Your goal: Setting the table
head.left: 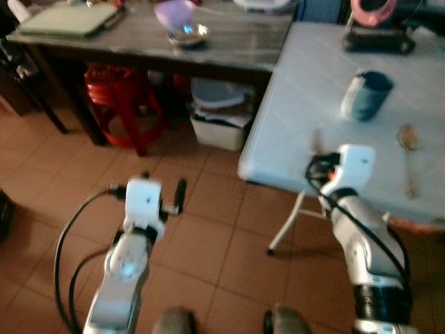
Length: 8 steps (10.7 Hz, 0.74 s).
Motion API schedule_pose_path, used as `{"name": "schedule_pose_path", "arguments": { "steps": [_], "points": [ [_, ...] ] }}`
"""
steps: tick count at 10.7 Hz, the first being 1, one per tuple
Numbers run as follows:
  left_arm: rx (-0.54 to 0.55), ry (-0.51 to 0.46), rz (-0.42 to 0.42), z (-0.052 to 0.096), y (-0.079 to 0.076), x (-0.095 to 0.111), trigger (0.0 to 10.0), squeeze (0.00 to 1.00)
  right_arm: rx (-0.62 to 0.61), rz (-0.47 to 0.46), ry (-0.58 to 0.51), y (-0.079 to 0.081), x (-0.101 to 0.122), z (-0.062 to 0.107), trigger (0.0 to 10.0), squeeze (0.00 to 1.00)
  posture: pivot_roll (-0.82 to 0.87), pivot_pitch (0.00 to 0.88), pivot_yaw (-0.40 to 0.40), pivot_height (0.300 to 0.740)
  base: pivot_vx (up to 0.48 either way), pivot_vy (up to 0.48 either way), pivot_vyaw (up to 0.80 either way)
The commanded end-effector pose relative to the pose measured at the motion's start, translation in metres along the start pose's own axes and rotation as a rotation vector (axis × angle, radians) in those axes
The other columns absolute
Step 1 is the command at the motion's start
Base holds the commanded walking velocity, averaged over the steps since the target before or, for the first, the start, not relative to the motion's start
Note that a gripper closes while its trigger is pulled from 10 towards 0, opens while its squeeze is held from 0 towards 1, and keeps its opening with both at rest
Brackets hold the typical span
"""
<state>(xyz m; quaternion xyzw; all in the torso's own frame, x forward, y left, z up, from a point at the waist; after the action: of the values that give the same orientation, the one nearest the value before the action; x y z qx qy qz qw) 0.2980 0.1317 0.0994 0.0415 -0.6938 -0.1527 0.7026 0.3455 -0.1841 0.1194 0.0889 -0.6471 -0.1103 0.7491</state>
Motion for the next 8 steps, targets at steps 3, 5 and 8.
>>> {"name": "schedule_pose_path", "arguments": {
  "steps": [3,5,8],
  "points": [
    [0.011,-0.033,-0.032,-0.008,0.002,0.007,10.0,0.00,0.050,0.015,-0.089,0.016,0.015,0.002,0.0,0.00,-0.04,0.051,0.048,0.740,0.283,0.389,0.00],
    [-0.017,-0.061,-0.029,-0.007,-0.003,0.011,10.0,0.00,0.073,0.046,-0.161,0.019,0.022,0.009,0.0,0.00,-0.04,0.047,0.047,0.740,0.377,0.291,0.00],
    [0.001,-0.058,-0.023,-0.006,0.000,0.010,10.0,0.00,0.067,0.065,-0.174,0.017,0.014,0.025,0.0,0.00,-0.04,0.044,0.050,0.740,0.471,0.000,0.00]
  ]
}}
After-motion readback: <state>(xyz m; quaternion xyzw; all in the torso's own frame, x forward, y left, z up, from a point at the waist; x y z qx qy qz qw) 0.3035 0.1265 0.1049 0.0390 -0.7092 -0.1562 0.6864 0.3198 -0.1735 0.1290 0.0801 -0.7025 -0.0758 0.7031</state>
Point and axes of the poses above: a point about 5 cm out from each wrist's last joint towards the gripper, its own z axis pointing back from the gripper into the wrist, its own x axis along the axis of the wrist's last joint, y = z × x, the point moved 5 cm from there along -z, pointing out of the wrist towards the gripper, and after that the axes turned 10 degrees about -z, right-handed, at the moved point
